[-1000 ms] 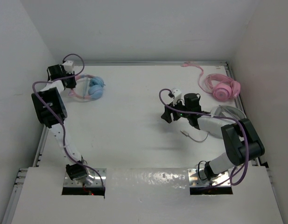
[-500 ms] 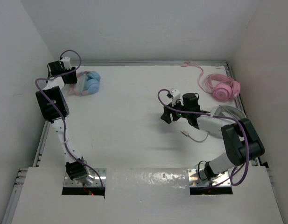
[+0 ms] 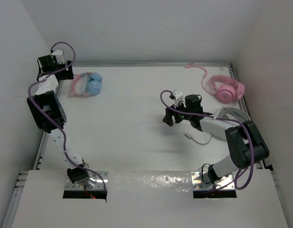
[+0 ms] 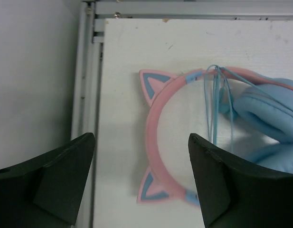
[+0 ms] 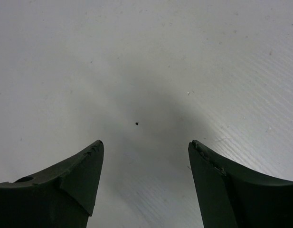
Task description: Wrap the headphones
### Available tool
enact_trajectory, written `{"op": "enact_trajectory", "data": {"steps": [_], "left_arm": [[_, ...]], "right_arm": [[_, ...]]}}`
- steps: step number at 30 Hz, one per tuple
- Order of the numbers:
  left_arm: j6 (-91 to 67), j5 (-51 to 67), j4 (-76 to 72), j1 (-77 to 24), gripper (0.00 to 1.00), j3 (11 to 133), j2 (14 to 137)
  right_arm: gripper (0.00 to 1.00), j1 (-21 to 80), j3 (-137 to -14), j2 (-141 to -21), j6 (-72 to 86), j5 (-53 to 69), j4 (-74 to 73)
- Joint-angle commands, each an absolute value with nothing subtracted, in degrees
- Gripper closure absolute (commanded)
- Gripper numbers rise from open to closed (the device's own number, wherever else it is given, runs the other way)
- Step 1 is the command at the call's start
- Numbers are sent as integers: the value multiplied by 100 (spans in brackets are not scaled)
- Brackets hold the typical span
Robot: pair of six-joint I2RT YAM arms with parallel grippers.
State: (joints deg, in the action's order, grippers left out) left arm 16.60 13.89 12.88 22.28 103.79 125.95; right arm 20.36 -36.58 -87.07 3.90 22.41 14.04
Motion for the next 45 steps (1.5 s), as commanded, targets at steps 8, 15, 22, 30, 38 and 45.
{"op": "enact_trajectory", "data": {"steps": [8,15,22,30,38,45], "left_arm": [[2846,897,1477,2426,24,6639,9283],[3076,598,1398,2426,25,4546,7605],[2954,704,1292,2434,25,3543,7137],[2690,150,906,2435,26,3428,7145],[2672,114,853,2435,27,3419,7163],[2672,114,861,2434,27,3419,7189]], "right_arm": [[13,2057,-2989,-7691,1230,151,1662],[7,2057,-2111,-6699,2029,-1203,1845],[5,2057,-592,-5214,2802,-1617,2373],[3,2057,-70,-4368,2953,-1898,2329],[2,2057,-105,-4385,2795,-1978,2320],[2,2057,-141,-4439,2777,-1934,2320]]}}
